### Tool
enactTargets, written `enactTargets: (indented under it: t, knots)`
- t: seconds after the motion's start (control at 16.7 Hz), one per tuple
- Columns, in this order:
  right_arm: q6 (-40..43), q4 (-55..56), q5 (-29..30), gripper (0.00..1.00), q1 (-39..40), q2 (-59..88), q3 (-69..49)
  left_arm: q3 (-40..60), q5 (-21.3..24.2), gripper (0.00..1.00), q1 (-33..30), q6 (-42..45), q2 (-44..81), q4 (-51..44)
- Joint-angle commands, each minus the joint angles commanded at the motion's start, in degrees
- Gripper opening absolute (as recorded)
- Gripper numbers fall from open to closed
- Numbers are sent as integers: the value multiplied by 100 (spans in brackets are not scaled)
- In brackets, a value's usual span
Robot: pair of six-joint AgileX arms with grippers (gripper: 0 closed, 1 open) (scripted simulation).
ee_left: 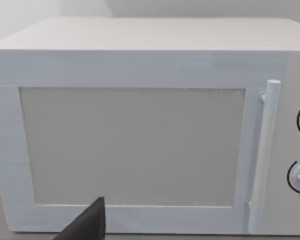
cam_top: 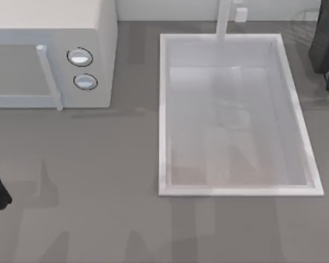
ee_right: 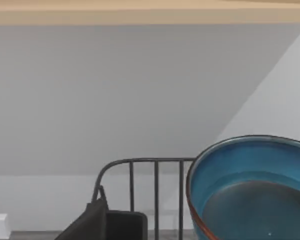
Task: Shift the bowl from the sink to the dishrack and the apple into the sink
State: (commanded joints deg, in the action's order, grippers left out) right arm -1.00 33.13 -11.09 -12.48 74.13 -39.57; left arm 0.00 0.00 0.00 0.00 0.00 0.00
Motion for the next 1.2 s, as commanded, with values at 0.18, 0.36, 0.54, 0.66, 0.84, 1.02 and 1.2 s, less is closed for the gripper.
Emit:
enactTargets:
  t: [0.18, 0.36, 0.54, 0.66, 0.84, 1.02, 1.2]
  knots:
    - [26, -468, 241, 100, 126, -1275, 617, 0, 0, 100, 0, 0, 0, 0]
    - [204, -916, 363, 100, 373, -2407, 1070, 0, 0, 100, 0, 0, 0, 0]
    - [275, -1380, 507, 100, 565, -3967, 1723, 0, 0, 100, 0, 0, 0, 0]
    - [237, -1800, 672, 100, 636, -5101, 2211, 0, 0, 100, 0, 0, 0, 0]
    - [164, -2430, 947, 100, 814, -6390, 3032, 0, 0, 100, 0, 0, 0, 0]
    - [122, -3087, 1092, 100, 1088, -7169, 3734, 0, 0, 100, 0, 0, 0, 0]
    - [100, -3313, 1109, 100, 1248, -7412, 3957, 0, 0, 100, 0, 0, 0, 0]
